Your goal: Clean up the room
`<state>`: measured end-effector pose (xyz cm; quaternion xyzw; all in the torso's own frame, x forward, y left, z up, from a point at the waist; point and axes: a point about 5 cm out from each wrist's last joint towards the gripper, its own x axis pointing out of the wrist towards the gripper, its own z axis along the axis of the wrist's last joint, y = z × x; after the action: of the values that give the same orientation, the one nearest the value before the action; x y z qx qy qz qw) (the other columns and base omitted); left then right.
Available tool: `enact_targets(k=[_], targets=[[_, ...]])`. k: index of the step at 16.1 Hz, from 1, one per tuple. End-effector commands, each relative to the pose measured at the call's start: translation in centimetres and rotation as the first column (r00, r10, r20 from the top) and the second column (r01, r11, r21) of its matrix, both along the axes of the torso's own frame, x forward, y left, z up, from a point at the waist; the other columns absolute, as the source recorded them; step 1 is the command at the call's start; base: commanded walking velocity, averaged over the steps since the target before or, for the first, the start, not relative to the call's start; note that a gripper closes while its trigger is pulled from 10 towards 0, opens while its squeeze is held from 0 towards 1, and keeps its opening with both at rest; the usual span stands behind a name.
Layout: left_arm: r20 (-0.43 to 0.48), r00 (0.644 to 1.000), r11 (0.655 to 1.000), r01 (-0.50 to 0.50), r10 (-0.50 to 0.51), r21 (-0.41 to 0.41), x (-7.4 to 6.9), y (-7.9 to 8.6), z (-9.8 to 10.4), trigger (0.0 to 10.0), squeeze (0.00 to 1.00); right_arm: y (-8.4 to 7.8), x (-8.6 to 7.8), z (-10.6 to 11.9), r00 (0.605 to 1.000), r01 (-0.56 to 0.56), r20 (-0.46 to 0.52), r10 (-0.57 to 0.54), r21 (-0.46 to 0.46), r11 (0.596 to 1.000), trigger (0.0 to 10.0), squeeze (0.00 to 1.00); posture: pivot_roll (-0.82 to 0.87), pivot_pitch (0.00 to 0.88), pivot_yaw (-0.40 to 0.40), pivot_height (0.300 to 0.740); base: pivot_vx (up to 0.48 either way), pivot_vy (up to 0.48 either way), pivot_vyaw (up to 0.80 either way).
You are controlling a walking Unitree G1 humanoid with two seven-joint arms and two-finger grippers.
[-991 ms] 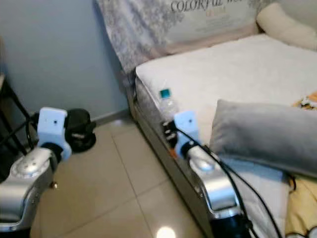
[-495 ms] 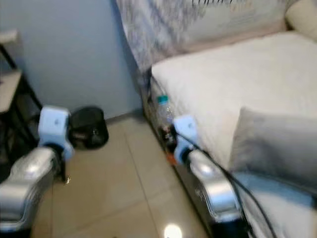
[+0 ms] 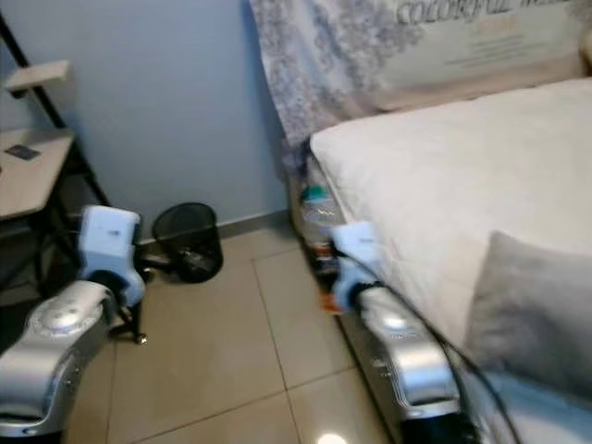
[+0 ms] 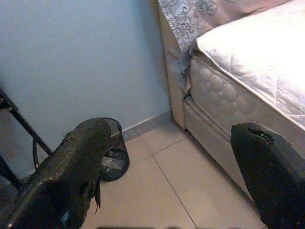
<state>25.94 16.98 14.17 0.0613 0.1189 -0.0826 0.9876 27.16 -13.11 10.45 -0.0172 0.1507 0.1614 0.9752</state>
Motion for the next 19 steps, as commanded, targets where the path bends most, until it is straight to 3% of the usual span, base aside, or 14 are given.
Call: enact_targets(k=[1, 6, 10, 19], targets=[[0.013, 1.0, 1.0, -0.026, 0.025, 0.018, 0.08, 0.91, 0.39, 10.0, 0.0, 1.31, 0.33, 0.83, 0.999, -0.04, 0.032, 0.039, 0.025, 0.999, 10.0, 0.0, -0.02, 0.0, 0.085, 0.74, 0.375, 0.0, 0.0], [0.02, 1.0, 0.999, -0.023, 0.022, 0.022, 0.4, 1.01, 0.53, 10.0, 0.0, 1.59, 0.42, 0.89, 0.996, -0.079, 0.04, 0.079, 0.002, 0.997, 10.0, 0.0, -0.02, 0.0, 0.085, 0.74, 0.387, 0.0, 0.0], [0.023, 1.0, 0.999, -0.02, 0.02, 0.026, 0.46, 1.15, 0.63, 10.0, 0.0, 1.79, 0.48, 0.86, 0.996, -0.081, 0.043, 0.081, -0.002, 0.997, 10.0, 0.0, -0.01, 0.0, 0.087, 0.74, 0.39, 0.0, 0.8], [0.026, 1.0, 0.999, -0.007, 0.006, 0.035, 0.91, 1.04, 0.77, 10.0, 0.0, 1.81, 1.02, 0.88, 0.997, -0.063, 0.041, 0.063, 0.004, 0.998, 10.0, 0.0, -0.01, 0.0, 0.09, 0.74, 0.387, 0.0, 0.0]])
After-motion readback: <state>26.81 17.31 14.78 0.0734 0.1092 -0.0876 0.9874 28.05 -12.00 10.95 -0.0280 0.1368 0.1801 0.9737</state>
